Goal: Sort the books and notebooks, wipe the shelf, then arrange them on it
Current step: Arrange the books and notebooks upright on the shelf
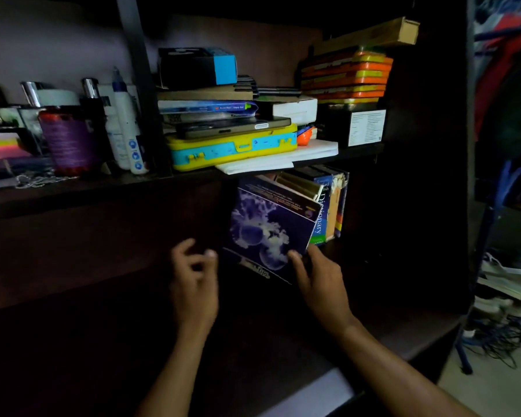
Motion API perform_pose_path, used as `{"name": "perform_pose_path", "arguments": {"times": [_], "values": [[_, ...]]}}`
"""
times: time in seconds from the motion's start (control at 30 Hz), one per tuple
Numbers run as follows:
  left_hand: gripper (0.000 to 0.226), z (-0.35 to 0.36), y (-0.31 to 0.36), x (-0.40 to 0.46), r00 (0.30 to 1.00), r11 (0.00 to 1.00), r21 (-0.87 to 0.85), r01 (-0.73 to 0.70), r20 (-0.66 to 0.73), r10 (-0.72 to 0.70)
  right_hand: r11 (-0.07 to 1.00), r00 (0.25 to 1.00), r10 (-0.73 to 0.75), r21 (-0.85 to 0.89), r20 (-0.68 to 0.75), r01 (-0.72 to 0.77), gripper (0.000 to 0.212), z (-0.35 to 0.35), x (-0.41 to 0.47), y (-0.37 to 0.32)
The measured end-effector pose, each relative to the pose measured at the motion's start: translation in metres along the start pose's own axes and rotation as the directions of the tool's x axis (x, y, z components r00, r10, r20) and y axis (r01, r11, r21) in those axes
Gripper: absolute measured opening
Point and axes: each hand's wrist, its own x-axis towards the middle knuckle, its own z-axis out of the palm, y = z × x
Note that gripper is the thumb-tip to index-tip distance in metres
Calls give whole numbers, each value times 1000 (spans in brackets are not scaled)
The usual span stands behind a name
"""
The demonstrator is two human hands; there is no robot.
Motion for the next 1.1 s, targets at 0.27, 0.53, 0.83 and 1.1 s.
{"name": "perform_pose_path", "arguments": {"times": [0.27,0.53,0.83,1.1], "values": [[82,45,-11,-12,771,821,483,-305,631,-85,987,988,-21,-153,153,45,29,9,10,7],[61,114,-14,4,829,636,670,-383,553,-84,977,970,211,-3,120,-212,77,5,18,16],[69,112,-27,9,745,899,363,-247,664,-64,981,937,190,-32,292,-190,96,5,18,18],[78,114,-29,8,681,750,483,-452,730,-60,964,925,265,-71,271,-255,99,5,22,18]]}}
